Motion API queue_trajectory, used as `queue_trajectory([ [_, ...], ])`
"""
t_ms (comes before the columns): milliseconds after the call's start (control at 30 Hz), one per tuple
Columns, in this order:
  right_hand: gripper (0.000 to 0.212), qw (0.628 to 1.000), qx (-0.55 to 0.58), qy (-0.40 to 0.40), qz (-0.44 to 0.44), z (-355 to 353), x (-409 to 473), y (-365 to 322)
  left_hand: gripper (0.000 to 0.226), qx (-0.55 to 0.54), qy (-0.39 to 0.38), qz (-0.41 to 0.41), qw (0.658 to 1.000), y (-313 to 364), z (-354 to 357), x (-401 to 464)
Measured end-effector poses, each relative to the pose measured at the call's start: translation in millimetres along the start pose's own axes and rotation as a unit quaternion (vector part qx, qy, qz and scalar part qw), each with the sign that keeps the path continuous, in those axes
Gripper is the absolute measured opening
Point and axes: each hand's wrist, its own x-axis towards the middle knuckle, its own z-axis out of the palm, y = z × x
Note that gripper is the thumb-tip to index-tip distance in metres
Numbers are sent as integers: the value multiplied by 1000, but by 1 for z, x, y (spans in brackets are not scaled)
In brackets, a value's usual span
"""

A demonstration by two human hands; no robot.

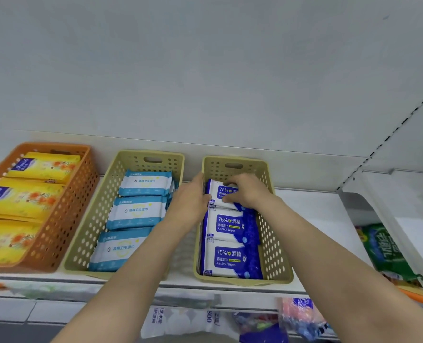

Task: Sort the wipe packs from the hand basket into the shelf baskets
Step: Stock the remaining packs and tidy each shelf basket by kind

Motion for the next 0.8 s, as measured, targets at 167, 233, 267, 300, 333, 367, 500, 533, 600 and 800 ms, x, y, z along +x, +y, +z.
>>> queue_trajectory([
  [167,59,999,2,-25,-28,1,4,3,45,-4,-6,-5,1000,2,-2,-1],
  [233,59,999,-1,-27,-35,0,5,3,45,-6,-11,-4,1000,2,-4,-1],
  [267,59,999,-3,-27,-36,0,5,3,45,-8,-14,-5,1000,3,-4,-1],
  [300,59,999,-5,-26,-38,0,5,4,44,-8,-16,-5,1000,3,-5,-1],
  [333,59,999,-5,-28,-38,1,5,4,44,-8,-17,-6,1000,3,-4,-2],
  [367,60,999,-4,-31,-37,1,5,4,43,-8,-17,-5,1000,3,-4,-2],
  [500,59,998,-27,-52,-27,-9,8,-3,47,-8,-7,11,1000,6,-9,-7],
  [533,60,997,-38,-55,-28,-15,10,-9,51,-1,7,19,1000,5,-16,-8],
  [600,60,996,-63,-53,-39,-31,11,-25,57,24,54,40,997,0,-37,-9],
  [800,50,982,-121,50,-138,-83,-9,-131,57,109,174,43,978,-50,-140,-32],
])
